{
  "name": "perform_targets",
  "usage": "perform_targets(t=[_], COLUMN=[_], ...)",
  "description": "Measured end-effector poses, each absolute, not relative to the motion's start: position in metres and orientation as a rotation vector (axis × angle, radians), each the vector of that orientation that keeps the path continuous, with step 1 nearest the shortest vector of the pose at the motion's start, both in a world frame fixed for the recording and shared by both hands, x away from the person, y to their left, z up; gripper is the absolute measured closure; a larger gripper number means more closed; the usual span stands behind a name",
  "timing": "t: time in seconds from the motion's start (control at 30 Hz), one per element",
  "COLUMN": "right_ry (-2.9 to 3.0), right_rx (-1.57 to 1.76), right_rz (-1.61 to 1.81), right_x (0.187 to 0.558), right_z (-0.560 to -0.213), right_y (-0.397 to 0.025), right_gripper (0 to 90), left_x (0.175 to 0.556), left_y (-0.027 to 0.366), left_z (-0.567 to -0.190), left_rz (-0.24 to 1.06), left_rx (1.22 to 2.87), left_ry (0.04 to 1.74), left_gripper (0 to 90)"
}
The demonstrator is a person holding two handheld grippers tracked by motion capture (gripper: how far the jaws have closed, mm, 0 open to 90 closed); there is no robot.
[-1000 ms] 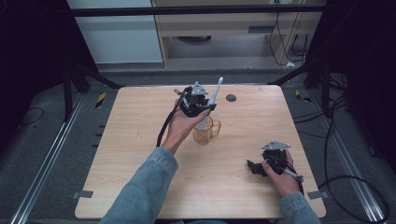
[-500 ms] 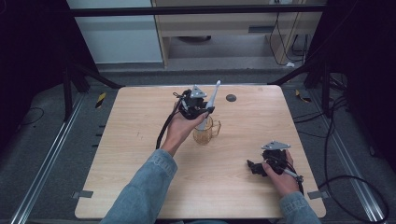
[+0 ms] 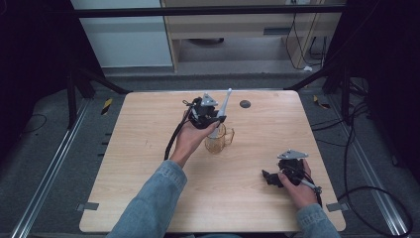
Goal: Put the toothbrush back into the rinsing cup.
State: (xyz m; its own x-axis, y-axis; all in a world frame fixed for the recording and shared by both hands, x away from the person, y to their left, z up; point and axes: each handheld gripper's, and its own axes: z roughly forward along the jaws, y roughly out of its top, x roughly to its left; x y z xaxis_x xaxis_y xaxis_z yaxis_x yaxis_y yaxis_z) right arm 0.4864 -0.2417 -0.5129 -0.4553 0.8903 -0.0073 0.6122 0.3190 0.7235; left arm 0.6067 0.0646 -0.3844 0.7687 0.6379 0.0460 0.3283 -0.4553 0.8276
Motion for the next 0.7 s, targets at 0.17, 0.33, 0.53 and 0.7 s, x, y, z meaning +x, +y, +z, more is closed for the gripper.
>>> perform_targets(t=[0.17, 0.33, 0.53, 0.7], right_ry=[2.185, 2.185, 2.185, 2.185], right_rx=[1.331, 1.332, 1.331, 1.331], right_rz=[0.931, 0.931, 0.932, 0.932], right_x=[0.4865, 0.4865, 0.4865, 0.4865], right_z=[-0.5129, -0.5129, -0.5129, -0.5129], right_y=[-0.2417, -0.2417, -0.2417, -0.2417], right_gripper=[0.4, 0.3, 0.3, 0.3], left_x=[0.6065, 0.6063, 0.6056, 0.6058], left_y=[0.0654, 0.0669, 0.0678, 0.0673], left_z=[-0.3868, -0.3893, -0.3924, -0.3937], left_rz=[0.439, 0.432, 0.424, 0.418], left_rx=[2.082, 2.093, 2.097, 2.110], left_ry=[0.723, 0.727, 0.736, 0.737], left_gripper=[66.8, 66.8, 66.8, 66.8])
